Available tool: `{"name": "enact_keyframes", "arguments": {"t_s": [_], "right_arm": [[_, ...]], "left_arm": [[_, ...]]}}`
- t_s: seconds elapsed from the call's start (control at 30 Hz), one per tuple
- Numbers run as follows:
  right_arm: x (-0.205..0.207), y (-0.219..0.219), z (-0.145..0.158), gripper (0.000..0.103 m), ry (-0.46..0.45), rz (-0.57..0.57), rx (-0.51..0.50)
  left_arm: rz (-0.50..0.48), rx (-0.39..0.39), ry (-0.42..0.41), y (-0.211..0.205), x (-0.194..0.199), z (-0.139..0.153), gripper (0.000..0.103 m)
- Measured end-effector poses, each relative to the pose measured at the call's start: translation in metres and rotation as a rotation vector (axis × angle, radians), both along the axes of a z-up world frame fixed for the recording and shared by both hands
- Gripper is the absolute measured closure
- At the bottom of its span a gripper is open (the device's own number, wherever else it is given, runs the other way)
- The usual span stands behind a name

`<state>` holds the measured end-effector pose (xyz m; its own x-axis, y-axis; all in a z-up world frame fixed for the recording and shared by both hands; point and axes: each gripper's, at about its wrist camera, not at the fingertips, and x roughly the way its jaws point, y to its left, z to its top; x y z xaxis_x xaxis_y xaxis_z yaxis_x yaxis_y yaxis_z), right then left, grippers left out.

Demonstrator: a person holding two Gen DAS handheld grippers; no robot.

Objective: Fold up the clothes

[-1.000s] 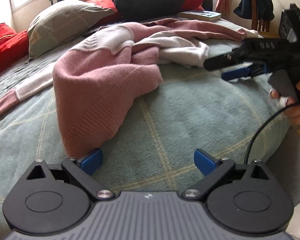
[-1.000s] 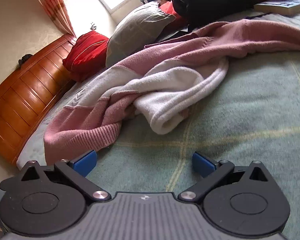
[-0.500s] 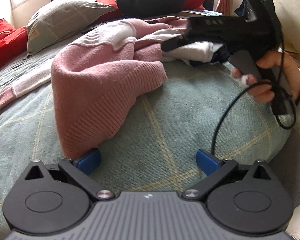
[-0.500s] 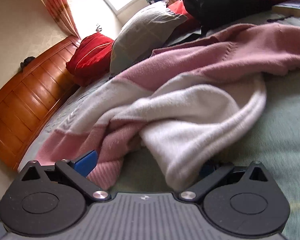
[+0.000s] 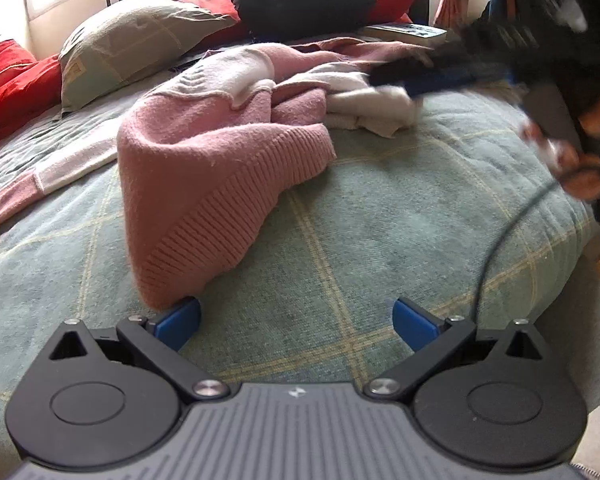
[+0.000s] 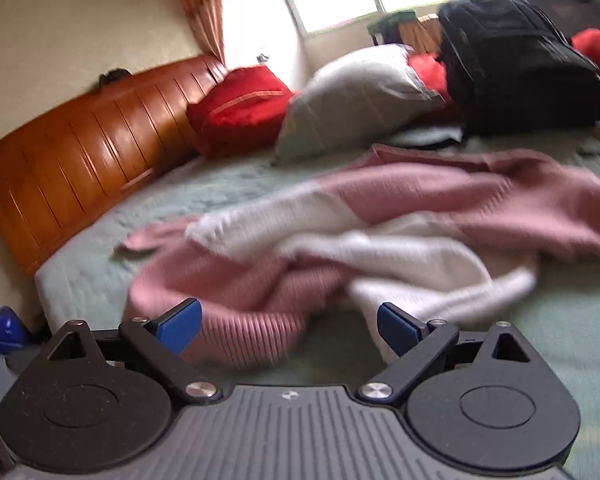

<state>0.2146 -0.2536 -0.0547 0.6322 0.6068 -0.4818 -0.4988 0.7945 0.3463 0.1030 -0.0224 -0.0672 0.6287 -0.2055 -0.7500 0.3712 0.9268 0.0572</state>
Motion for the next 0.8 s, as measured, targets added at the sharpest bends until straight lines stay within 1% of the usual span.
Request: {"name": "enact_keyframes", "arguments": {"t_s": [0.1,0.23,0.37,0.5,0.6,0.7,0.8], "right_arm": [[-0.015,-0.015,-0.012,0.005,0.017,-0.036,-0.02],[-0.015,-0.023,-0.021,0.005,0.01,-0.071,-0.063],[0.0,-0.016,-0.025,0.005,-0.034,-0.047,-0.095],[0.022,0.002,-0.031,0.006,-0.071,-0.005,-0.13],[0.039,0.015,-0.036,0.006,-0.074,0.026,-0.159],[0.053,0.022,-0.042,0.006,-0.034,0.058,-0.166],[0.053,0.021,-0.04,0.006,0.012,0.092,-0.131]], "left_arm": [[0.0,0.002,0.003,0.001,0.0,0.0,0.001],[-0.001,0.015,0.008,-0.004,0.002,-0.004,0.001],[-0.013,0.015,0.01,-0.008,0.002,-0.003,0.001],[0.0,0.026,0.015,-0.007,0.005,-0.004,0.001],[0.01,0.025,0.019,-0.006,0.009,-0.004,0.001],[0.013,0.027,0.018,-0.006,0.01,-0.004,0.001],[0.012,0.025,0.014,-0.006,0.007,-0.003,0.001]]}}
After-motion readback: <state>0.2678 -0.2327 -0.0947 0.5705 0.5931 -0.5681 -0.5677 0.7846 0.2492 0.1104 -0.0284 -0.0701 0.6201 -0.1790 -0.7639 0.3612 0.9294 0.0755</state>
